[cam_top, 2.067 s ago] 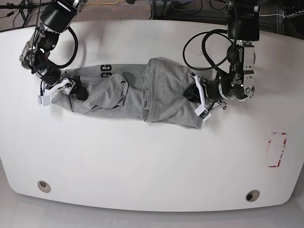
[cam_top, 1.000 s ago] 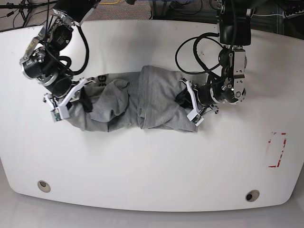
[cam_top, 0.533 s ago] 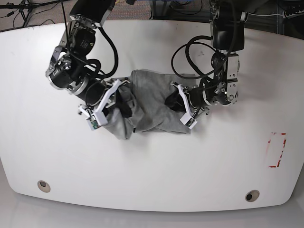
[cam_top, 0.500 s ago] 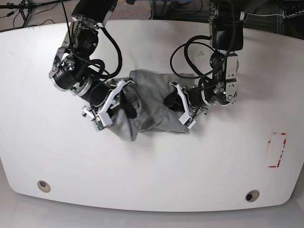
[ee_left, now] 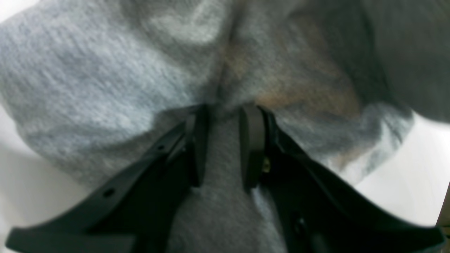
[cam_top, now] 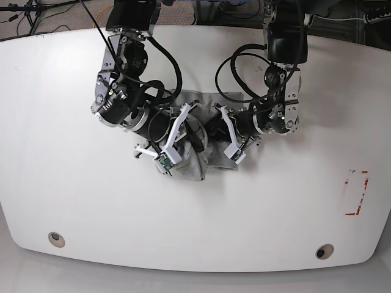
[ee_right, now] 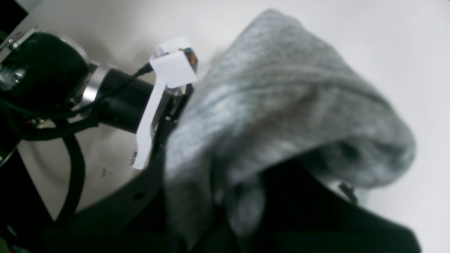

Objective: Fold the T-shirt properly
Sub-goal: 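Push both grippers toward each other, folding the strip in half, then open the left gripper and withdraw it from the folded bundle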

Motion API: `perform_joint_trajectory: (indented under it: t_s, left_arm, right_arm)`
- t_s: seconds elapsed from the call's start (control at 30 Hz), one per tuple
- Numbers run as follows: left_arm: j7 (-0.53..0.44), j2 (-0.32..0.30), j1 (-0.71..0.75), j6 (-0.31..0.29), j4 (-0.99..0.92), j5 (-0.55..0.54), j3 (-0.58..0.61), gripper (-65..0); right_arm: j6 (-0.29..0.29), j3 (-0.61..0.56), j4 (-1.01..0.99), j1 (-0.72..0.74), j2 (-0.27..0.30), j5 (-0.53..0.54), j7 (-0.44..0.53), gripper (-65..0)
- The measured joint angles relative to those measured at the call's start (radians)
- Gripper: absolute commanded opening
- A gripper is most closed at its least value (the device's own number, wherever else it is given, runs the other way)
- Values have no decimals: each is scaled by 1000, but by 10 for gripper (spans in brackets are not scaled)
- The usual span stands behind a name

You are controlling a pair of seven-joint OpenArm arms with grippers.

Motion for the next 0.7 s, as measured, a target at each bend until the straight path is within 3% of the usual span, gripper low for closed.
perform_joint_trajectory:
  t_s: [0.13, 0.2, 0.4, 0.43, 0.53, 0.6, 0.7]
  left_arm:
    - [0, 0, 0, 0, 0, 0, 0, -481]
    - [0, 0, 0, 0, 0, 0, 1, -479]
    - [0, 1, 0, 0, 0, 0, 1, -475]
    - [0, 1, 0, 0, 0, 0, 1, -465]
    - [1, 1, 0, -1, 0, -3, 1, -418]
    - [3, 1, 0, -4, 0, -13, 1, -388]
    - [26, 2, -3, -8, 0, -44, 2, -354]
  right_arm:
    - [0, -31, -54, 0, -1, -13, 1, -636]
    - [0, -39, -93, 1, 0, -14, 18, -583]
    - [0, -39, -187, 4, 9, -16, 86, -287]
    - [0, -39, -195, 5, 14, -15, 88, -212]
    - [0, -39, -197, 4, 29, -14, 88, -78]
    - [0, -39, -186, 5, 40, -16, 94, -40]
    - [2, -38, -140, 2, 42, -15, 93, -38]
